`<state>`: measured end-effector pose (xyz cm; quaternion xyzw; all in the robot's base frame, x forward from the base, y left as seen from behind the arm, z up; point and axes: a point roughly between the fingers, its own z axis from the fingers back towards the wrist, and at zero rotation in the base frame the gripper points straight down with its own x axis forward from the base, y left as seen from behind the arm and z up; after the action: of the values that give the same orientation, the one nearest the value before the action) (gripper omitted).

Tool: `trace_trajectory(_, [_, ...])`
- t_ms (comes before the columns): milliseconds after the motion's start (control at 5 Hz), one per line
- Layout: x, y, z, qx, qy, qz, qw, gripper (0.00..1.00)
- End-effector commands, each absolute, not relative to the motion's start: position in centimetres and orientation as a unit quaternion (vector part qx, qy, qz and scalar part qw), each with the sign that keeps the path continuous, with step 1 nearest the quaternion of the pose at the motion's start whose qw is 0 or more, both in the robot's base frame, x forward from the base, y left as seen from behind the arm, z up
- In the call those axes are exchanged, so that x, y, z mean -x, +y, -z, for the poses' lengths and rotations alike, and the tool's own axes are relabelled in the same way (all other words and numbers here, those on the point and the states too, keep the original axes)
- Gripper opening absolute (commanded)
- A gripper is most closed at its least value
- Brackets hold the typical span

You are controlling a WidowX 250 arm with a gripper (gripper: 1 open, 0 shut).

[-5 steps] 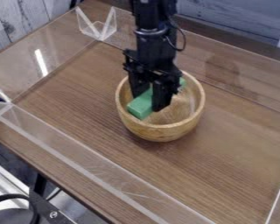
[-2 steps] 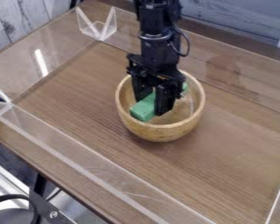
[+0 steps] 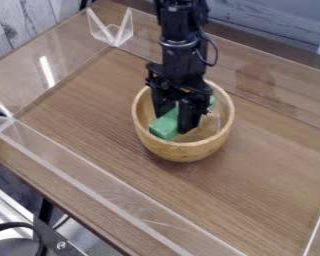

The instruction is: Put the green block in the brown bowl

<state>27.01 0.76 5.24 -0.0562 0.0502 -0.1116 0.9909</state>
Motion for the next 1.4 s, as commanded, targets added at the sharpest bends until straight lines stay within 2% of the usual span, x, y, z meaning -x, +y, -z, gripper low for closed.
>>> trace_trajectory(0, [-28.28, 0.73, -6.71, 0.05, 0.022, 0.116, 0.992, 0.0])
trace_trajectory(1200, [-28.67, 0.5, -6.88, 0.052, 0.024, 0.114, 0.992, 0.0])
